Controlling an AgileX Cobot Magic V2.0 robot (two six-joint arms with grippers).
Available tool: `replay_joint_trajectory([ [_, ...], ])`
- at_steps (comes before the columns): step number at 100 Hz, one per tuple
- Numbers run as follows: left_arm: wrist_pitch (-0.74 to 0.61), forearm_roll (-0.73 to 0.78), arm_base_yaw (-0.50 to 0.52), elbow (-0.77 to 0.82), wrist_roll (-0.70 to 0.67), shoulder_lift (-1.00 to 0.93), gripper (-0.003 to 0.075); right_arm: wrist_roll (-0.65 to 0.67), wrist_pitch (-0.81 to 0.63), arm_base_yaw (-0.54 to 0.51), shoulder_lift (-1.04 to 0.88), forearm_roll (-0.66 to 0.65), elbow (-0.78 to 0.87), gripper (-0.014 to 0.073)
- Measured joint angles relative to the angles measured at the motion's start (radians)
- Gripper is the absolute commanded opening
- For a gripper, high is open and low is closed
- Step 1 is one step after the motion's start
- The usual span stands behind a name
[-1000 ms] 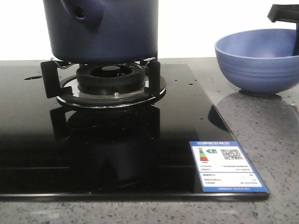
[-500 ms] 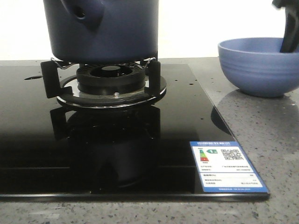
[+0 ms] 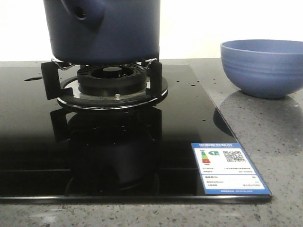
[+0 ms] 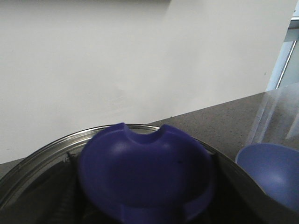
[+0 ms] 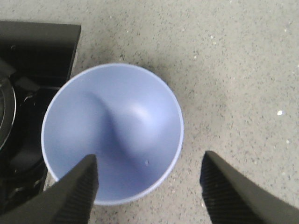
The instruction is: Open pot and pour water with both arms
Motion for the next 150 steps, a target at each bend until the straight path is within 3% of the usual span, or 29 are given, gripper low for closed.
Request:
replay_joint_trajectory([
  [60,-0.093,0.013,-0.003,0.000,0.000,0.106,0.0342,-0.001,0.007,0.000,-0.001,0.000,0.000,0.0429],
  [82,-0.093,0.016,-0.003,0.000,0.000,0.106,0.0530,-0.002,0.001,0.000,-0.001,0.000,0.000,0.0429],
  [104,-0.087,0.009,-0.003,-0.002,0.000,0.075,0.0536,-0.002,0.001,0.000,-0.001,0.000,0.000,0.0429],
  [125,-0.048,0.009,-0.003,-0.002,0.000,-0.085,0.0528,-0.002,0.001,0.000,-0.001,0.004,0.000,0.0422],
  [139,-0.002,0.019,0.023,-0.003,0.000,-0.216,0.0445,-0.018,0.003,0.000,-0.001,0.064,0.003,0.0325],
  [150,0.049,0.045,0.064,-0.003,0.000,-0.309,0.0286,-0.104,-0.014,-0.001,-0.014,0.206,0.039,0.0078],
])
